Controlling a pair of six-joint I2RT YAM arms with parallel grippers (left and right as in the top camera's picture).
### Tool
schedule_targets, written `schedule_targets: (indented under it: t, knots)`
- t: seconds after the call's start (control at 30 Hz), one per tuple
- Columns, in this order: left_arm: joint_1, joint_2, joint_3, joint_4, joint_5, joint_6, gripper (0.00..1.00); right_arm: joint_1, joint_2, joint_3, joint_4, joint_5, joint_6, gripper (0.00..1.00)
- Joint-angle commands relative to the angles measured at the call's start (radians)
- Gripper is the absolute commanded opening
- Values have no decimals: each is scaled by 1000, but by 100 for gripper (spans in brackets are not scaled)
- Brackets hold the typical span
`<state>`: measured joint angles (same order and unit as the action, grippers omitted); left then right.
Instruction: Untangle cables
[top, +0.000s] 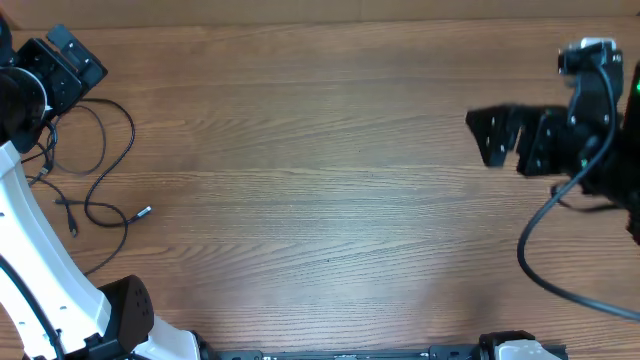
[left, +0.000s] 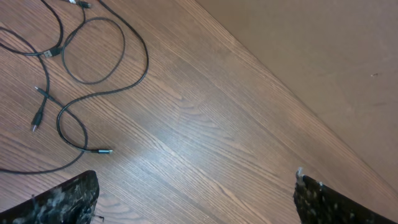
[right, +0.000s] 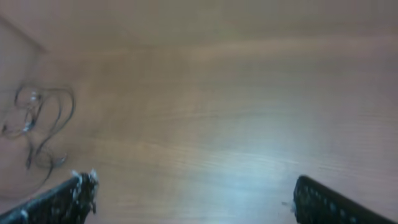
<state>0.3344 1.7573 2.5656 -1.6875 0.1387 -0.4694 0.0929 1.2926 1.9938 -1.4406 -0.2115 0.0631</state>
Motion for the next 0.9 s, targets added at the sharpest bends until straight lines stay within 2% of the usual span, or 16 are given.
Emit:
schedule_targets:
  t: [0.0,0.17,0.3,0.47,0.7,0.87]
  knots:
    - [-3,-3,1,-2,8,-10,100,1,-80,-150,137,43,-96,100]
    - [-3,-3,1,-2,8,-10,100,-5,-246,-480,491,43,-165,100]
    - [-3,-3,1,-2,8,-10,100,-42,-416,-814,828,43,-185,100]
    - [-3,-3,1,-2,8,-10,100,-71,-622,-1155,1111,43,-185,100]
    - [-3,-3,1,-2,8,-10,100,-96,-885,-1511,1309,35,-185,100]
    - [-3,-3,1,-2,8,-10,100,-96,-1085,-1676,1328,27,-184,100]
